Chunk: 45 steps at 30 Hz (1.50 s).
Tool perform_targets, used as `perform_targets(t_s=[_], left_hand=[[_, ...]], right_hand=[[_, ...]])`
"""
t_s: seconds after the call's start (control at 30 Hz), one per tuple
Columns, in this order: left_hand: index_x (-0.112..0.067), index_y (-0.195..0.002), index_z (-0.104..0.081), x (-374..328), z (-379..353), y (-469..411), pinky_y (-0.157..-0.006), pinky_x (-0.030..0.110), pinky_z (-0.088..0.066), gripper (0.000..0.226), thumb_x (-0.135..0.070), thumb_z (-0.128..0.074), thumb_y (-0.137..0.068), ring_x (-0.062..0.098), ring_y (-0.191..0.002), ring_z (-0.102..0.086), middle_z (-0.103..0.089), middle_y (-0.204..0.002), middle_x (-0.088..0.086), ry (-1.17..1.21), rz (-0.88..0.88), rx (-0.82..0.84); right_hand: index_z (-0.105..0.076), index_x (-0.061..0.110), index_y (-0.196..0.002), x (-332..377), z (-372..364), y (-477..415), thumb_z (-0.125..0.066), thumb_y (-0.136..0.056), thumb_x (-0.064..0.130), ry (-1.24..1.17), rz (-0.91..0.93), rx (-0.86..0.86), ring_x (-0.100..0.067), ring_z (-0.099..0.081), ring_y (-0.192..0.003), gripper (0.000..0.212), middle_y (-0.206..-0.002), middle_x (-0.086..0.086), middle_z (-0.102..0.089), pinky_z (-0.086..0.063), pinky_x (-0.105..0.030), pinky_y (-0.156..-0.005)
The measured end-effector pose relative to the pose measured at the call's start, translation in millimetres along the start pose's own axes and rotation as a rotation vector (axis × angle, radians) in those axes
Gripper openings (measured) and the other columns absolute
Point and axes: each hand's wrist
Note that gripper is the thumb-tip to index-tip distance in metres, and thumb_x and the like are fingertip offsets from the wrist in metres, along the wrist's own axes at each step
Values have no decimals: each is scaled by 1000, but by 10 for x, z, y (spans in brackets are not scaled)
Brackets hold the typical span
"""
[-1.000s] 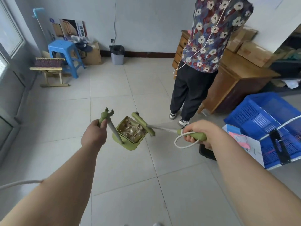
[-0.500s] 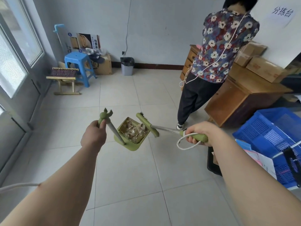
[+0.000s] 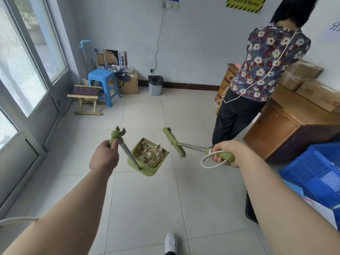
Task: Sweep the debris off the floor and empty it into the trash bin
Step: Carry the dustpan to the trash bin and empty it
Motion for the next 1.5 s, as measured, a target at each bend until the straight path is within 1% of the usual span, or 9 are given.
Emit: perform_targets(t_s=[0.17, 0.27, 0.57, 0.7, 0.8, 0.9, 1.1, 1.23, 1.5], left_hand=[[-18, -95, -57, -304, -205, -340, -65, 37, -45, 41, -54, -37, -97, 27, -59, -53, -56, -69, 2, 68, 21, -14], [-25, -93, -53, -579, -348, -567, -71, 39, -50, 35, -56, -36, -96, 21, -62, -56, -59, -72, -3, 34, 34, -62], [-30, -93, -52, -1227, -920, -1300, -62, 33, -46, 33, -58, -35, -96, 16, -62, -55, -56, -72, -10, 7, 77, -153], [-30, -93, -52, -1390, -1080, -1665, -70, 39, -51, 35, -59, -34, -95, 19, -66, -57, -59, -76, -7, 40, 113, -154], [-28, -93, -53, -1508, -1180, -2024, -68, 38, -50, 36, -59, -35, -95, 21, -64, -58, -60, -75, -4, 43, 121, -161], [-26, -92, -54, -1647, -1286, -2455, -66, 36, -49, 37, -58, -35, -95, 23, -63, -58, -61, -74, 0, 35, 141, -152], [-26, -94, -54, -1993, -1396, -3594, -75, 43, -53, 33, -55, -38, -96, 25, -68, -59, -63, -77, 3, 83, 122, -98], [-22, -102, -57, -2310, -1393, -4470, -82, 46, -54, 38, -55, -39, -96, 32, -81, -62, -65, -85, 5, 86, 74, -60], [-23, -113, -60, -2827, -1542, -5708, -82, 47, -52, 44, -57, -39, -94, 36, -90, -63, -65, -91, 6, 115, 13, -46]], right_hand=[[-57, 2, -72, 403, 67, -515, -48, -89, -3, -4, 19, 11, -10, -45, -28, 20, -62, -13, -52, -38, -12, -30], [-56, 4, -72, 684, 171, -847, -48, -89, -3, 7, 10, 40, -9, -45, -29, 20, -62, -12, -52, -37, -13, -30], [-58, 3, -73, 1549, 403, -1854, -47, -89, -3, 82, 24, 87, -10, -46, -28, 20, -63, -11, -53, -38, -12, -32], [-59, 3, -74, 1888, 370, -2262, -48, -88, -4, 108, 24, 75, -10, -46, -28, 19, -62, -12, -53, -39, -12, -32], [-59, 3, -72, 2168, 314, -2585, -49, -87, -5, 112, 19, 66, -11, -46, -28, 19, -56, -11, -54, -39, -13, -32], [-59, 1, -72, 2480, 219, -2918, -49, -87, -5, 94, 18, 73, -11, -47, -30, 19, -59, -13, -54, -39, -14, -32], [-59, 1, -72, 3325, -83, -3547, -48, -90, -3, 74, 0, 78, -10, -46, -29, 22, -62, -11, -51, -37, -12, -32], [-60, 4, -72, 3937, -291, -3909, -52, -91, 1, 48, -28, 73, -8, -47, -32, 21, -63, -8, -52, -37, -12, -32], [-61, 4, -72, 4842, -547, -4634, -55, -90, 1, -21, -24, 49, -9, -48, -35, 19, -61, -8, -53, -38, -14, -32]])
Point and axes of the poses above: each hand's wrist, its own y-axis away from the middle knuckle, its own z-axis out of the back of the hand, x = y × z
